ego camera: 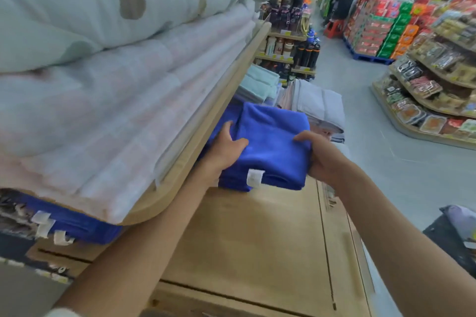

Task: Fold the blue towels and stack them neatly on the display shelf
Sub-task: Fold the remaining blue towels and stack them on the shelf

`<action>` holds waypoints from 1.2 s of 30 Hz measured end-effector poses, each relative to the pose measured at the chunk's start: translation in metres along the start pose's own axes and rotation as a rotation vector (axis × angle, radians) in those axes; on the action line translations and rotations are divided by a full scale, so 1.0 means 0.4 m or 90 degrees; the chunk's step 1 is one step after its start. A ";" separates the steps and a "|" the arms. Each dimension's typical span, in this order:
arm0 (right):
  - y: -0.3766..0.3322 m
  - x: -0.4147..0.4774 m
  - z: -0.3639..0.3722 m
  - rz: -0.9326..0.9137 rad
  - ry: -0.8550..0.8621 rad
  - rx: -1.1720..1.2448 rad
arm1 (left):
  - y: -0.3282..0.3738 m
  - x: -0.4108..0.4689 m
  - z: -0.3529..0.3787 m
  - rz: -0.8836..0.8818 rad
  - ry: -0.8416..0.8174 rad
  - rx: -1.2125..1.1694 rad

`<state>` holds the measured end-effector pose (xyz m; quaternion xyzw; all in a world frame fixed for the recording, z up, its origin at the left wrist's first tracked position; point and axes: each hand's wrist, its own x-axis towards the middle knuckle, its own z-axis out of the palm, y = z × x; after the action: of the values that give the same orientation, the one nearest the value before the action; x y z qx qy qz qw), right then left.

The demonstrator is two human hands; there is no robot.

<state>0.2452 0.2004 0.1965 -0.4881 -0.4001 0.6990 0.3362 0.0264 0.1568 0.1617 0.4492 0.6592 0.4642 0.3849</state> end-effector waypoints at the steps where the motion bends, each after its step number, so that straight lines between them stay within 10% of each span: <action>1: -0.030 0.036 0.015 -0.011 -0.011 0.008 | 0.024 0.029 -0.006 0.039 0.049 0.034; 9: -0.019 0.292 0.069 -0.113 0.101 -0.298 | 0.054 0.174 -0.016 0.145 0.124 0.396; 15: 0.174 0.282 0.018 0.194 0.029 -0.082 | -0.040 0.236 -0.004 -0.027 0.015 0.438; 28: 0.309 0.146 -0.060 0.190 -0.015 -0.015 | -0.162 0.026 0.052 0.025 -0.005 0.443; 36: 0.207 0.095 -0.111 0.035 0.002 0.012 | -0.218 0.017 0.045 -0.099 0.043 -0.015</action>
<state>0.2696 0.2058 0.0984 -0.4970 -0.3790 0.7110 0.3222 0.0203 0.1536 0.0725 0.3765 0.6991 0.4555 0.4024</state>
